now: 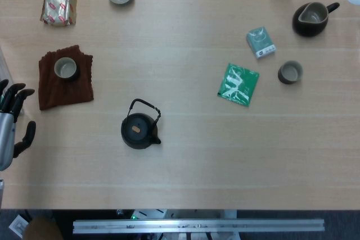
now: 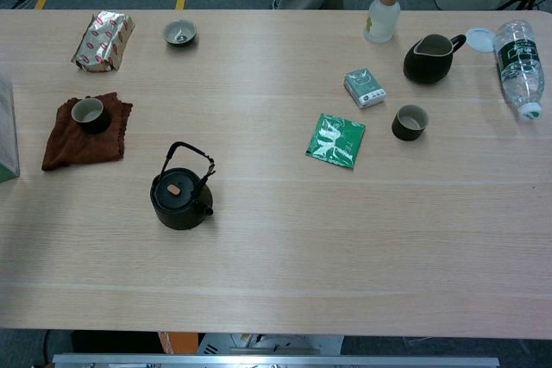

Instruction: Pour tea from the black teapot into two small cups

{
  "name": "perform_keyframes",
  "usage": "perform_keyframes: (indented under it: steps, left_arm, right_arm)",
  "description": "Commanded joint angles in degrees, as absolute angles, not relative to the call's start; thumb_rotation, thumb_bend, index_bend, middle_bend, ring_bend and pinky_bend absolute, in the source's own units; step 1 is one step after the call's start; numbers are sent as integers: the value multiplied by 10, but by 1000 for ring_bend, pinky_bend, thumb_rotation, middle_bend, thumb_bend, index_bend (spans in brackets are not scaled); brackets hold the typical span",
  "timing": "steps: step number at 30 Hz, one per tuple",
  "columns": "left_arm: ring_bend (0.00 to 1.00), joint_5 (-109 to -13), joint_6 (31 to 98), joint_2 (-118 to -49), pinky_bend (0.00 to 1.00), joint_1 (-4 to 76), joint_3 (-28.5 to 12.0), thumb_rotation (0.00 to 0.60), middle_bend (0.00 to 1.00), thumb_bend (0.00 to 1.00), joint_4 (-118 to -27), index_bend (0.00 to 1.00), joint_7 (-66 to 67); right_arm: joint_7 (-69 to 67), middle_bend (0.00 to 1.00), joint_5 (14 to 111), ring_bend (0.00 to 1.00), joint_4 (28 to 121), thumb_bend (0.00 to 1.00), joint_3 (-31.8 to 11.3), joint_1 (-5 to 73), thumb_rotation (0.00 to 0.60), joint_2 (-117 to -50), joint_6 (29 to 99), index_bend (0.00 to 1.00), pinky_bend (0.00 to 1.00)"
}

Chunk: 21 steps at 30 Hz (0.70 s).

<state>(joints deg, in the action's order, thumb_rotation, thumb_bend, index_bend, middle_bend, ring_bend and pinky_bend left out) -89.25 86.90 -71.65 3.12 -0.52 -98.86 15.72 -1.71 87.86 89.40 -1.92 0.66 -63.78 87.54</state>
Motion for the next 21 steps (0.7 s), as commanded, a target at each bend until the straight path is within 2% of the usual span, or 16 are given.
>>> perform_keyframes:
  steps: [1,15,21]
  left_arm:
    - [105,-893,868,-717,50,32,-5,600,202,381,-987,231,156]
    - [105,-908,866,-706,51,39,-2,600,201,381,-986,232,137]
    - [105,-926,841,-691,50,58,3,600,200,381,-1003,234,114]
  right_arm:
    - [-16,225,879,42,895,256,-19,7,600,-638,875,246,64]
    - [-13,225,881,42,900,256,-26,11,600,-634,878,246,64]
    - [-11,225,874,42,902,256,-35,18,600,-631,874,246,64]
